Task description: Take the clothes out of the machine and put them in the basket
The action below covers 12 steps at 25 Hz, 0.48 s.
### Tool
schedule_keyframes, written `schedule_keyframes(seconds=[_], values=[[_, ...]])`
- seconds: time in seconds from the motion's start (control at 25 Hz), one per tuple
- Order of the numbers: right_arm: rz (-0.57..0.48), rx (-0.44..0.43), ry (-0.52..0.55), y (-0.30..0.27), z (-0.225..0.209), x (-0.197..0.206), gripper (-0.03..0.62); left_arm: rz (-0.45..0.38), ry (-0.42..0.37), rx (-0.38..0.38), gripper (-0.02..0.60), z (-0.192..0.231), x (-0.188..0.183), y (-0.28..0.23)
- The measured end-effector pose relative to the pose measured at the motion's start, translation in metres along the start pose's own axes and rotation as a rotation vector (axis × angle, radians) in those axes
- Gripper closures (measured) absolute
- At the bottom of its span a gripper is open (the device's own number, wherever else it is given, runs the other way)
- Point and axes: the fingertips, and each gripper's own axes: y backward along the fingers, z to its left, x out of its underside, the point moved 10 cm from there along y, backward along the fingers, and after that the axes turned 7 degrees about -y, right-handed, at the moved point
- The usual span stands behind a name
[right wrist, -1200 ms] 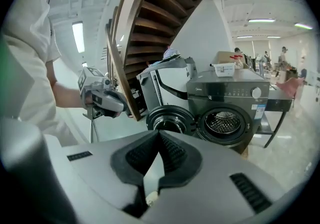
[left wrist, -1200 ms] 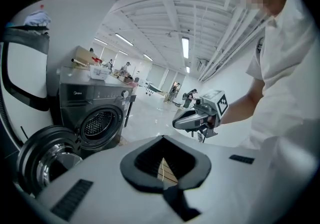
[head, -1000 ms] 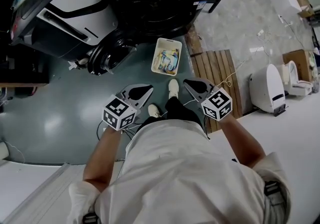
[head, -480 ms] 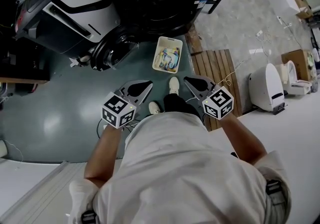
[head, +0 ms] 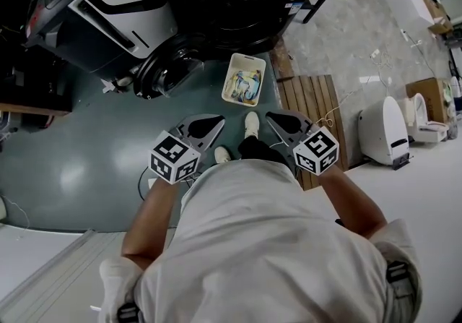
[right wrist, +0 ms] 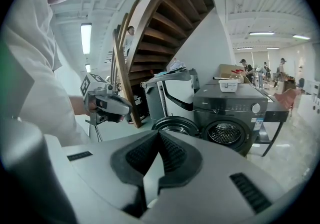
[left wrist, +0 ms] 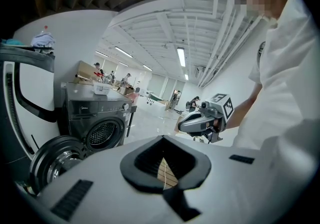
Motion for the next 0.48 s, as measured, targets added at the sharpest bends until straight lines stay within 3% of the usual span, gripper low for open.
schedule_keyframes(seconds=[0.48], values=[[-0.002, -0.003, 0.014, 0.0084, 0.0114, -0.0008, 0.589, -0.001, -0.009, -0.008, 0.584, -0.0085, 0.0034, 0.0107]])
